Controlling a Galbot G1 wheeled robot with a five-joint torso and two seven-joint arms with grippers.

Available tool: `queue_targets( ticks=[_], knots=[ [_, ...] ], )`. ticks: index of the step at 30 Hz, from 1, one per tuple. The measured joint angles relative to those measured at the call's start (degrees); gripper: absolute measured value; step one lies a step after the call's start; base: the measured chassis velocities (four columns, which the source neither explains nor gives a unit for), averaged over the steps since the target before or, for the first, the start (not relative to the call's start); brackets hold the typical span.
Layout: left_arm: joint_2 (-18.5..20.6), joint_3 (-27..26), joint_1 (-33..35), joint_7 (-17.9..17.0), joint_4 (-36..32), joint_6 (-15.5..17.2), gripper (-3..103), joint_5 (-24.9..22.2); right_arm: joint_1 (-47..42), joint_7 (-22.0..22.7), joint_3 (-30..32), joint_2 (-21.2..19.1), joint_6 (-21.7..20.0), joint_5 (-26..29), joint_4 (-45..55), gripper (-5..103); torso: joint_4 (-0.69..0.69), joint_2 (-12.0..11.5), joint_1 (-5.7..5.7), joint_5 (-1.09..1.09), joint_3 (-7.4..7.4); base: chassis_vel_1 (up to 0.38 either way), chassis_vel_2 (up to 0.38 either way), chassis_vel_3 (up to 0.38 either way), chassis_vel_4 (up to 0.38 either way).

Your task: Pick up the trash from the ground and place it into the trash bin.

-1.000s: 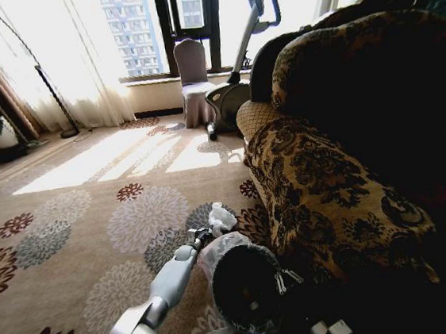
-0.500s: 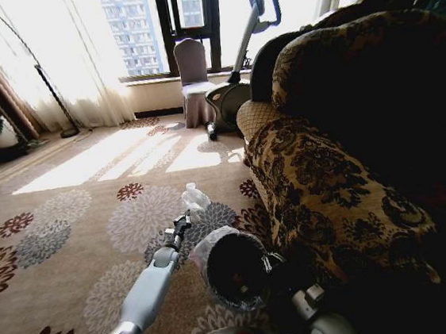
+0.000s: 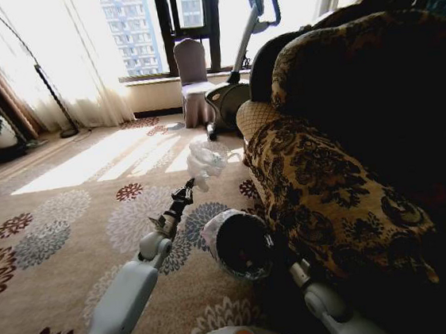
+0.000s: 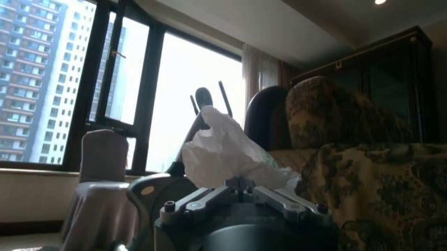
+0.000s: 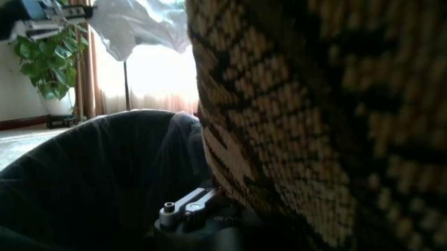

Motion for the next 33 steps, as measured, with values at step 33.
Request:
queue_targets(
  ticks=[33],
  knots=[
    [-1.24,-7.94,13.27,5.44,-13.85,1.3,0,-3.25,-6.36,0.44,-2.63,3.5,-2.21,-2.24,7.85,4,-0.05,0.0,0.01,0.0,0.0,0.018,-0.022,-0.022,0.024]
  ],
)
